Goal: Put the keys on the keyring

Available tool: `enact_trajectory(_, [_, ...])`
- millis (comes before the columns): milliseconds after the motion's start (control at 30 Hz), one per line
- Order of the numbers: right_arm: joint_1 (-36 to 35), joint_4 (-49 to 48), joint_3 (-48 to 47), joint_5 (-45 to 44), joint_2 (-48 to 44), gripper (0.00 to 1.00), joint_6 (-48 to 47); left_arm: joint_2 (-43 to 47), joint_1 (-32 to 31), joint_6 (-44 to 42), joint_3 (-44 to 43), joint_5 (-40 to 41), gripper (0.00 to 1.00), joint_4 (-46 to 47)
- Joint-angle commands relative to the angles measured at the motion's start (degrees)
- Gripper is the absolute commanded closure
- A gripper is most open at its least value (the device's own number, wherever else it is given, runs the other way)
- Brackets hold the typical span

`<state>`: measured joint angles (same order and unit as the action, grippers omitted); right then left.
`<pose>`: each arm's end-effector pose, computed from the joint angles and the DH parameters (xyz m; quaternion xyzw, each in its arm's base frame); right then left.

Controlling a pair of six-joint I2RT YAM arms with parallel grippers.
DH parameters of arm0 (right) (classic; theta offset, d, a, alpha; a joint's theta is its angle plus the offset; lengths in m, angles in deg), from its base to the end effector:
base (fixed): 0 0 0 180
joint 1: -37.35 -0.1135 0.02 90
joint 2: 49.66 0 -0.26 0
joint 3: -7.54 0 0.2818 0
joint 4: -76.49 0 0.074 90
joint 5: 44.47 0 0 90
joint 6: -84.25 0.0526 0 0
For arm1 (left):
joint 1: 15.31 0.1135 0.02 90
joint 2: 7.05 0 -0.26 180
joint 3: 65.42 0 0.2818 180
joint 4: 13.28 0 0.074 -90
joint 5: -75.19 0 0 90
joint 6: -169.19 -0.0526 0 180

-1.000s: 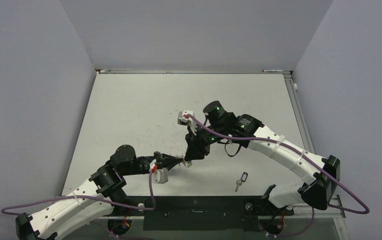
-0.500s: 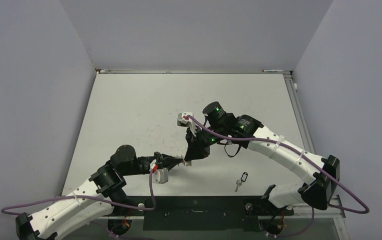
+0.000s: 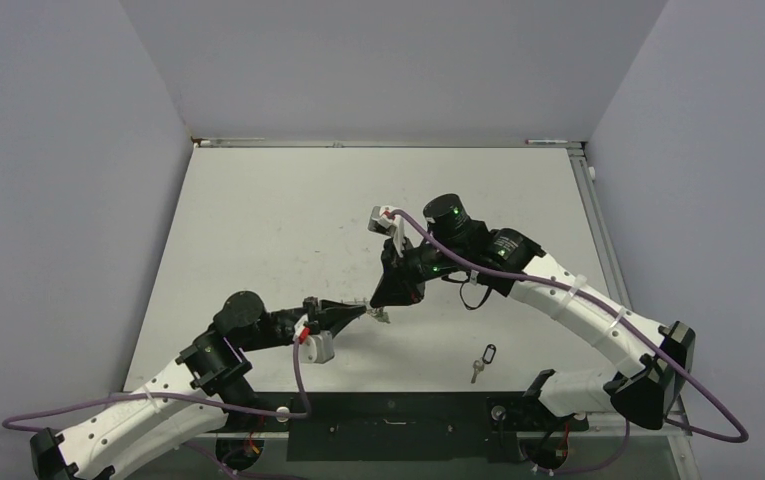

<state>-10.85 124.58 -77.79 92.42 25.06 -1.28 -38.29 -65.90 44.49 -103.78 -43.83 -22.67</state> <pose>0.1818 0.2610 0.3493 -0.4698 0.6980 0.4998 0.2055 0.1055 -0.1686 0.2785 0.6006 0.3958 -0.2716 0.6395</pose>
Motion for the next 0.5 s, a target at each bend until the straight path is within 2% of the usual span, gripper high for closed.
enact_trajectory(0, [1.58,-6.41,1.09,-3.19,-3.76,0.95,4.38,1.25,-0.18,2.42,-0.32,0.91,1.00,4.67])
enact_trajectory(100, [1.56,-9.88,2.38,-5.50,-4.91,0.95,7.77,1.21,-0.14,3.53,-0.15,3.54,1.00,6.20])
enact_trajectory(167, [1.59,-13.43,3.62,-6.42,-5.68,0.95,9.96,1.31,-0.13,4.44,0.04,5.41,0.96,7.61])
enact_trajectory(333, [1.32,-19.26,5.82,-7.01,-6.95,0.95,13.36,1.45,-0.04,5.99,0.40,6.90,0.74,9.33])
enact_trajectory(467, [0.60,-19.83,6.00,-8.07,-7.01,0.95,12.76,1.60,-0.06,6.95,0.65,7.24,0.66,9.92])
